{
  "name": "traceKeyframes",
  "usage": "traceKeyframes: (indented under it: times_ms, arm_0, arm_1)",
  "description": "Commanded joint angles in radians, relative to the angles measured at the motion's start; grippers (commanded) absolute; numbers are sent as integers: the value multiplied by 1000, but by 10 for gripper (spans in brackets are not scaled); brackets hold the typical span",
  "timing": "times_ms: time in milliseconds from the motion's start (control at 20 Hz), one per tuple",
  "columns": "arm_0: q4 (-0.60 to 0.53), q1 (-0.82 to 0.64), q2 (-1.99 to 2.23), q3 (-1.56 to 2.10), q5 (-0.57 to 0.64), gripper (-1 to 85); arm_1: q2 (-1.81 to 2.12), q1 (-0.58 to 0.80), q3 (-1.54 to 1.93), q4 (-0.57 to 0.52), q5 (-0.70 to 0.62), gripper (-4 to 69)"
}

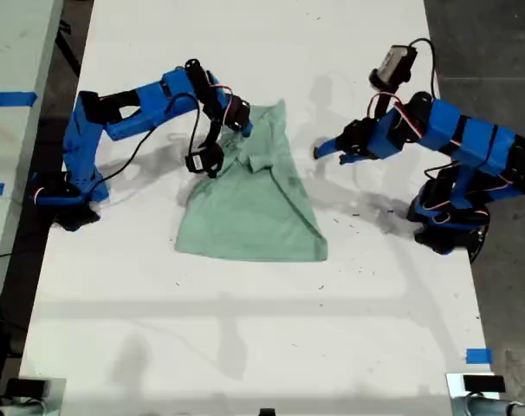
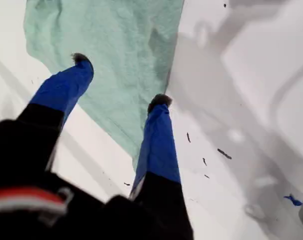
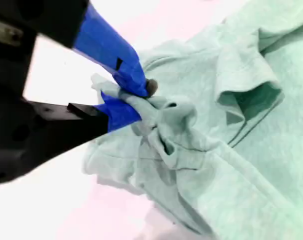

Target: Fold tshirt

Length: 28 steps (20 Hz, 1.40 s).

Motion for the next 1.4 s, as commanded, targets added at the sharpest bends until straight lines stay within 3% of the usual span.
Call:
traceKeyframes:
  times_ms: [0,50,100,150,250,350,450,500,750,1050,1350]
  arm_0:
    - [-77,0,-92,-94,12,1]
    - [-95,-2,-121,-94,18,39]
    - [-100,6,-133,-98,38,214]
    - [-78,12,-117,-98,43,242]
    - [34,12,-11,-91,40,255]
    - [196,9,135,-46,5,192]
    - [376,8,270,38,-61,236]
    - [410,20,351,123,-81,231]
    - [318,146,804,719,-272,201]
    - [225,345,1124,1140,-476,218]
    - [259,472,1390,1388,-614,231]
  arm_1:
    - [40,-8,-2,-31,17,227]
    - [41,-9,8,-31,20,227]
    - [41,-9,14,-31,23,227]
    - [43,-9,20,-31,23,227]
    - [54,-9,34,-29,23,227]
    - [78,-14,43,0,28,225]
    - [126,-23,69,29,37,229]
    - [153,-31,86,46,44,241]
    - [295,-101,179,117,110,238]
    - [371,-229,284,137,219,259]
    - [465,-360,374,167,330,294]
